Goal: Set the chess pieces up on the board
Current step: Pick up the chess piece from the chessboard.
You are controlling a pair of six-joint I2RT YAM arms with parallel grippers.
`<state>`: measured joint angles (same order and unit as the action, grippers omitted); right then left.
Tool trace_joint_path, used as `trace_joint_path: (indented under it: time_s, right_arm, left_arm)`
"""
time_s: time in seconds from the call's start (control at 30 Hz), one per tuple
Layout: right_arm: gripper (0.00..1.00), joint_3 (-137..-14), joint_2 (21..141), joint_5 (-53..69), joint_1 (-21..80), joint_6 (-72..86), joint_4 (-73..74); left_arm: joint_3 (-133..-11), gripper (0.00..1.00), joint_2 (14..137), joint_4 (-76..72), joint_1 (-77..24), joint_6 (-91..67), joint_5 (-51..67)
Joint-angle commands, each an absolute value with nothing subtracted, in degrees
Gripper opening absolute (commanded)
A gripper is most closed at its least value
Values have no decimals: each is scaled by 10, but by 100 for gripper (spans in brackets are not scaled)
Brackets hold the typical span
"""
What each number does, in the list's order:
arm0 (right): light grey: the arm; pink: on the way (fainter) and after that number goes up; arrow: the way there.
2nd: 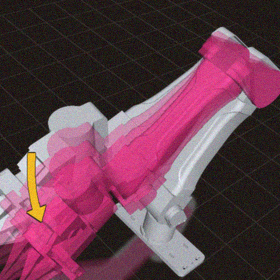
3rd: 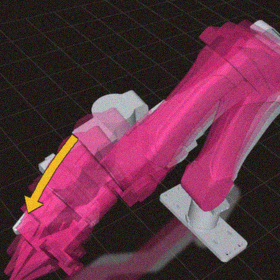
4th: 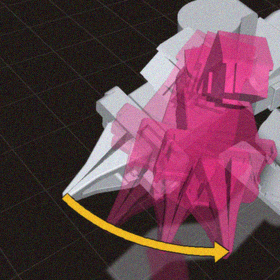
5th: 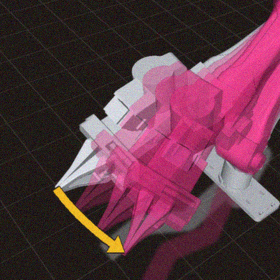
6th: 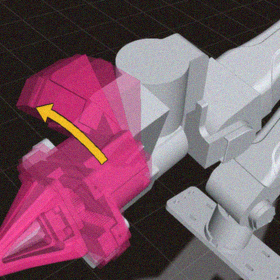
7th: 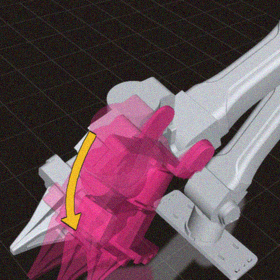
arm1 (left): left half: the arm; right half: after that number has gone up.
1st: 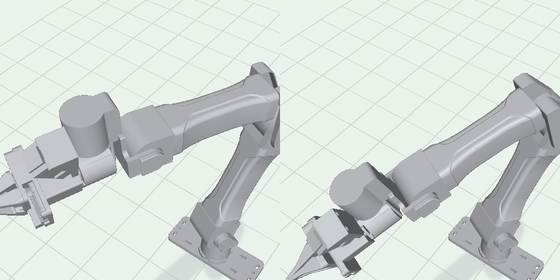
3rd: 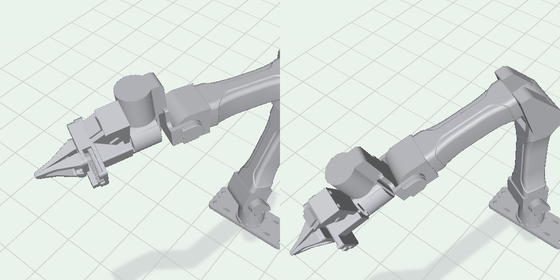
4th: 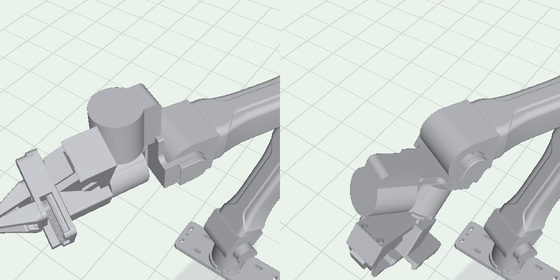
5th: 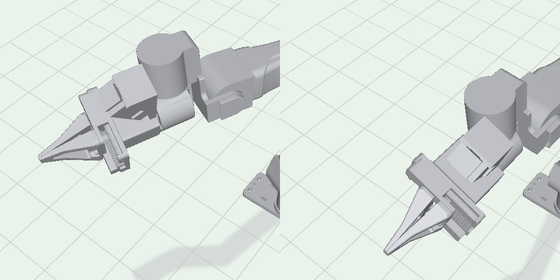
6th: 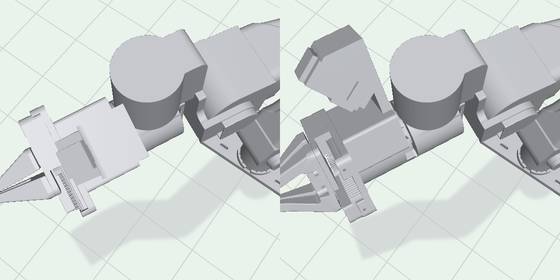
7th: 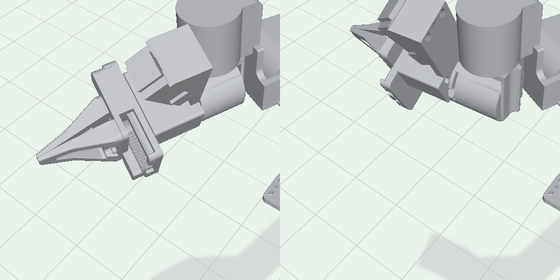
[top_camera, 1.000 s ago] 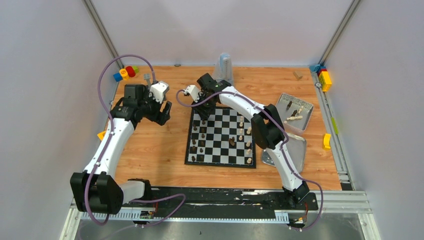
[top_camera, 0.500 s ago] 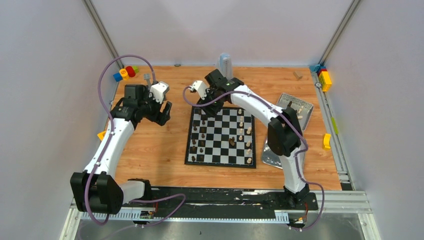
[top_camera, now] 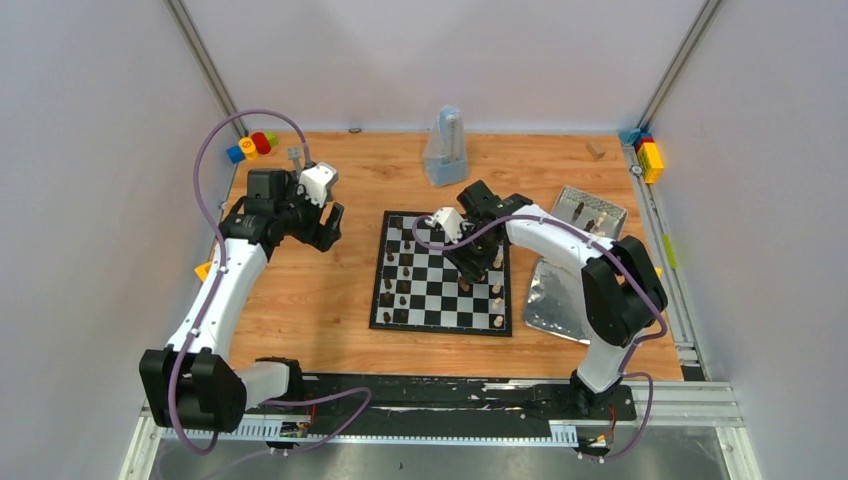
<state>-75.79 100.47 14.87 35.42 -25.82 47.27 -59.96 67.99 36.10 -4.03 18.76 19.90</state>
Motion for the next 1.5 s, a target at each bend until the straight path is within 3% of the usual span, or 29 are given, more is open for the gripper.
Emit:
trace_joint_path:
  time_s: [0.0, 0.4, 0.87, 1.2, 1.47]
  right_arm:
    - [47, -728, 978, 172, 357, -264, 438]
    - [42, -739, 1004, 177, 355, -263, 420]
    - [26, -744, 1016, 181, 356, -262, 424]
    - [7, -774, 1034, 175, 356, -265, 430]
    - [2, -842, 1053, 152, 356, -267, 439]
  left_arm:
    - [-605, 88, 666, 345, -37, 185, 217]
    - [-601, 89, 670, 347, -36, 188, 213]
    - [-598, 89, 671, 345, -36, 191, 208]
    - [-595, 89, 668, 345, -36, 191, 204]
    - [-596, 89, 668, 342, -36, 189, 199]
